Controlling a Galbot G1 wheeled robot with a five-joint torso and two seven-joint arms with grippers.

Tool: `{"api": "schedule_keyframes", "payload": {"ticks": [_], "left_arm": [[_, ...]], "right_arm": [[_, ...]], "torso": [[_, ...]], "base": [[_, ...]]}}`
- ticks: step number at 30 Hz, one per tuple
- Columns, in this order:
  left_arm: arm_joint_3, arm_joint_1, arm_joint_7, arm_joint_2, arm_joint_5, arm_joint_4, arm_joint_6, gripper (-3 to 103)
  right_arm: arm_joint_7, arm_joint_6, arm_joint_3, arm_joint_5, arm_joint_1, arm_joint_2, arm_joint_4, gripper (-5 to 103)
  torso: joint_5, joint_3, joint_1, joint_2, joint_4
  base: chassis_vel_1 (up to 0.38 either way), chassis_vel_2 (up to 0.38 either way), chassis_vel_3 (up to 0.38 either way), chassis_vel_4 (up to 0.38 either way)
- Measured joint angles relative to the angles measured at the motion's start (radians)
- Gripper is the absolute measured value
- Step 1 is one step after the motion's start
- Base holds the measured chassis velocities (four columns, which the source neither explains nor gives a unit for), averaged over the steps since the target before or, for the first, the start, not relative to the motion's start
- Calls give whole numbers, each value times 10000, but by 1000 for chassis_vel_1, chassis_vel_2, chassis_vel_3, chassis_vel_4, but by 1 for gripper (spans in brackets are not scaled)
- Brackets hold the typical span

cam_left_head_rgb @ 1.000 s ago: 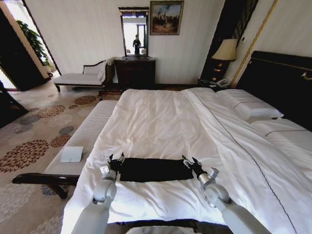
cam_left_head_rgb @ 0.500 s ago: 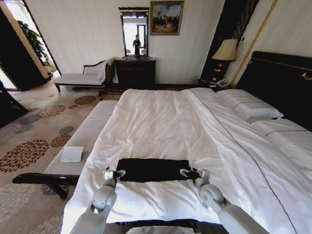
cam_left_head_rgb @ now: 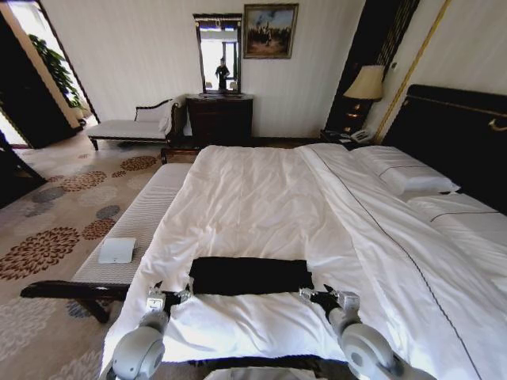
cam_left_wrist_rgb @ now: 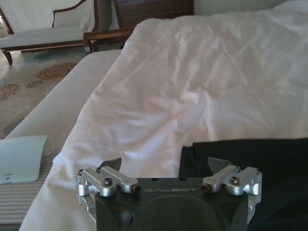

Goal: Fold the clothes on the bed.

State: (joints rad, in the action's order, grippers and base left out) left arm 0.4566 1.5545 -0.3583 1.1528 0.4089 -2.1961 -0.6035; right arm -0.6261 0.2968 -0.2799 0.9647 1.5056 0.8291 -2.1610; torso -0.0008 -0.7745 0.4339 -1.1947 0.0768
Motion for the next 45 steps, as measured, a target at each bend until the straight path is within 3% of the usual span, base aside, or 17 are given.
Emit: {"api": "schedule_keyframes", "payload": {"ticks": [5,8,13,19,24,26,29,33,36,39,45], "left_arm": [[-470,-854,-333,458,231,791,-372,100],[-892,-1348,-534,871,313,1550,-517,100],[-1297,-1521,-624,1032,182,2023,-558,100],[-1599,-1081,-489,512,-604,2147,-526,100],[-1424,-389,-345,-307,-1013,1867,-398,100],[-1396,-303,-325,-390,-1074,1832,-375,100],[-1121,139,-237,-719,-1325,1568,-248,100],[-808,470,-171,-800,-1372,1268,-88,100],[-558,653,-113,-726,-1372,1019,96,100],[-239,610,-85,-524,-1185,760,289,100],[585,590,-174,-288,-454,434,317,100]], "right_arm": [[139,-15,519,470,-1155,109,1124,100],[669,-137,920,637,-2054,209,2345,100],[982,-223,1417,638,-2891,288,3168,100],[675,249,1724,750,-2902,135,3340,100],[115,768,1563,805,-2071,-445,2766,100],[23,808,1506,805,-1947,-552,2643,100],[-439,914,957,814,-1118,-1253,1531,100],[-768,696,546,1188,-997,-1443,784,100],[-416,49,425,1726,-1410,-1077,968,100],[894,-929,326,1975,-1762,-375,1936,100],[1979,-1203,360,2205,-1923,262,3038,100]], "torso": [[1,-1,2,2,0],[2,-2,1,2,1],[3,-3,3,3,0],[1,-2,2,3,-1],[2,0,1,3,1],[2,-1,2,3,1],[0,0,1,2,3],[-4,0,0,0,3],[-2,0,0,0,-2],[2,-1,1,1,-4],[3,-1,1,2,1]], "base": [[0,0,0,0],[0,0,0,0],[0,0,0,0],[0,0,0,0],[0,0,0,0],[0,0,0,0],[0,0,0,0],[0,0,0,0],[0,0,0,0],[0,0,0,0],[0,0,0,0]]}}
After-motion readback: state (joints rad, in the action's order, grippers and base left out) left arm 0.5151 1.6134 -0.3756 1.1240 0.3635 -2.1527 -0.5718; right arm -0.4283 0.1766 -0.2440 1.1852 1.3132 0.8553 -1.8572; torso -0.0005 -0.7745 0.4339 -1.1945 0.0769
